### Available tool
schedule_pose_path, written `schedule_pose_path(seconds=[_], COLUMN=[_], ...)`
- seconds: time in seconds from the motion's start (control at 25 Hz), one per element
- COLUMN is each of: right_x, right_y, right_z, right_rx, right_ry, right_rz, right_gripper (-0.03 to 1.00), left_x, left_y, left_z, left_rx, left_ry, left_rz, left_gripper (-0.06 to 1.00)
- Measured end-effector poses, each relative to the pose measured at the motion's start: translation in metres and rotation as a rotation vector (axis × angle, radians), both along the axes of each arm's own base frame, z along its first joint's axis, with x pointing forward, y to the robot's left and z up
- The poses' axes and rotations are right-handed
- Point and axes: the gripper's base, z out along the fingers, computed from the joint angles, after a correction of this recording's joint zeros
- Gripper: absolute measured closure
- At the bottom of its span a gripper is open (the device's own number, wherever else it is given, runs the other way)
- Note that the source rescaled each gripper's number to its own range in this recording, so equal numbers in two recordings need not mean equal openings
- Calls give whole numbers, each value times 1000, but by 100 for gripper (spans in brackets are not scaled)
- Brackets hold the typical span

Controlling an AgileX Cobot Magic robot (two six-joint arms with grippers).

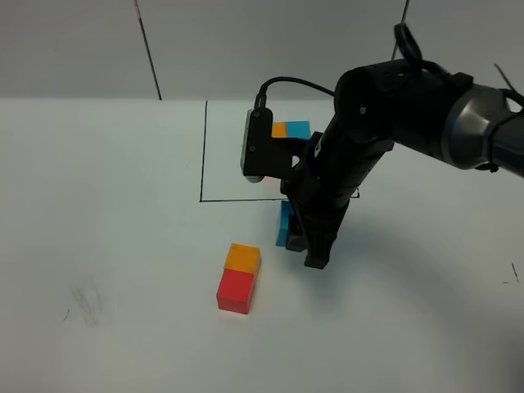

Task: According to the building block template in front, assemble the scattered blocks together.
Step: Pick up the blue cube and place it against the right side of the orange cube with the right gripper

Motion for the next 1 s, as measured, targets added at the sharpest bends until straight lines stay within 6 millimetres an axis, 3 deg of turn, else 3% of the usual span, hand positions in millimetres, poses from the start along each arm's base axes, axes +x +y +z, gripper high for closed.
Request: schedule_pose_path(seconds=[0.68, 1.0], right_x=[5, 9], right_y=[18, 19], right_z=[-46, -49], right_rx=[-9, 6], right_ry=[61, 45], right_rz=[-69, -139], right_gripper=[39, 39], left_x=[0, 0], left_y=[0, 0], left_z=[0, 0], left_rx=[0, 0], left_ry=[0, 0], left_rz=[0, 0], left_gripper=[94, 94])
